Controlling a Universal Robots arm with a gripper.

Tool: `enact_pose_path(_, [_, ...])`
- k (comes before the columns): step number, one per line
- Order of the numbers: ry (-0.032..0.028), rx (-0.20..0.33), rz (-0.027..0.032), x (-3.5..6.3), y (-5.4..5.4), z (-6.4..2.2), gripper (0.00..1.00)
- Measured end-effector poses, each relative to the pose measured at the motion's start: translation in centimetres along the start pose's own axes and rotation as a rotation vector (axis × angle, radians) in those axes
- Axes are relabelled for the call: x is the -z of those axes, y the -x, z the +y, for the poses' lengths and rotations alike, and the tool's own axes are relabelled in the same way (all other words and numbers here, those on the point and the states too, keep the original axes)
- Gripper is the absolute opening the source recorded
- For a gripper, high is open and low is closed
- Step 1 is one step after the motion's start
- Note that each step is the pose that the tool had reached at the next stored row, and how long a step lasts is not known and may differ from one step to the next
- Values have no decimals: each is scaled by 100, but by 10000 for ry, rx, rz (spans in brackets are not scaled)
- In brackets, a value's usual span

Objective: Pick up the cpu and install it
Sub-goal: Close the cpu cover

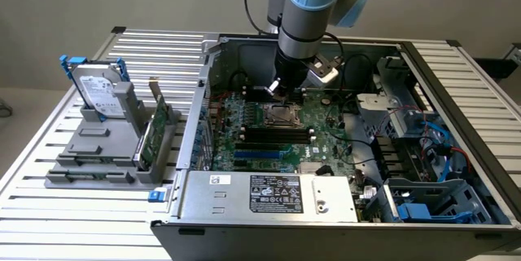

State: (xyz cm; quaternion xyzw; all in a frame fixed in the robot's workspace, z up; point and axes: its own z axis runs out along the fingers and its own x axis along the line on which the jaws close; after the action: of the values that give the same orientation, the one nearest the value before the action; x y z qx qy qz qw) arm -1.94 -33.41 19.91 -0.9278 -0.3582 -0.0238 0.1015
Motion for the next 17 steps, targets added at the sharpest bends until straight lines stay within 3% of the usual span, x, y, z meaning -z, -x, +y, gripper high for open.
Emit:
enact_pose_path(4, [27, -1, -26, -11, -1, -1, 11])
enact_pose_path(11, [16, -4, -35, -12, -8, -9, 11])
enact_pose_path(17, [-43, -23, -98, 86, -19, -27, 11])
